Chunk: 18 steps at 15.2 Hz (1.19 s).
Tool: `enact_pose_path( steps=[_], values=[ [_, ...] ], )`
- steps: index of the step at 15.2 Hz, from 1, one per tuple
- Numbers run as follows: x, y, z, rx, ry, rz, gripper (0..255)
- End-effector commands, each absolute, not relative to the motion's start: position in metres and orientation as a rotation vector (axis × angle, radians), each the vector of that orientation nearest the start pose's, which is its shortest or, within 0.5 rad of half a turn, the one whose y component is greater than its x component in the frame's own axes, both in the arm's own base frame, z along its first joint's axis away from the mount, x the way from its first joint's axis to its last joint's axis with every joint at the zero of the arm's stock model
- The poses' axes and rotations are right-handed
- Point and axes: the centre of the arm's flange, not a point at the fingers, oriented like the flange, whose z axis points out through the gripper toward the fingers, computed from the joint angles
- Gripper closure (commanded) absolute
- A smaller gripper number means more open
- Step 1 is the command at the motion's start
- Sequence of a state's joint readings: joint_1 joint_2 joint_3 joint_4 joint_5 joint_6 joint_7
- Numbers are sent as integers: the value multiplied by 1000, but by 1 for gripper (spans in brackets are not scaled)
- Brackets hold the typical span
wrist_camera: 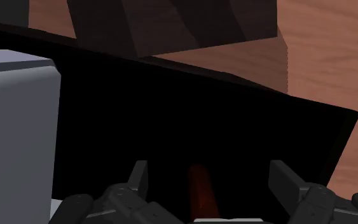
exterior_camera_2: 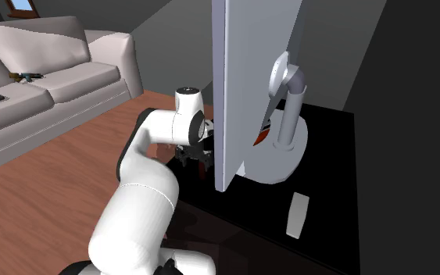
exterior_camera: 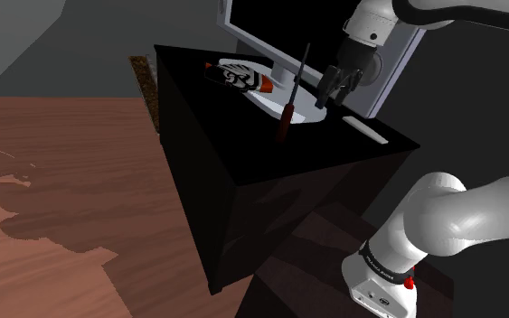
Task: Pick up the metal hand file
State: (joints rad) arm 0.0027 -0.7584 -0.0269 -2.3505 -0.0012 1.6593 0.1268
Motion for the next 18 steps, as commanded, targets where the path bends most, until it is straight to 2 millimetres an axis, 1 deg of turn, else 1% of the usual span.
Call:
enact_pose_path(
  steps=[1,5,9,16,18],
  values=[
    [323,-10,592,-3111,225,-103,0],
    [355,-7,580,-3062,432,-300,0],
    [387,-7,571,-2992,623,-482,0],
    [387,-7,534,-2992,623,-482,0],
    [387,-7,531,-2992,623,-482,0]
  ],
)
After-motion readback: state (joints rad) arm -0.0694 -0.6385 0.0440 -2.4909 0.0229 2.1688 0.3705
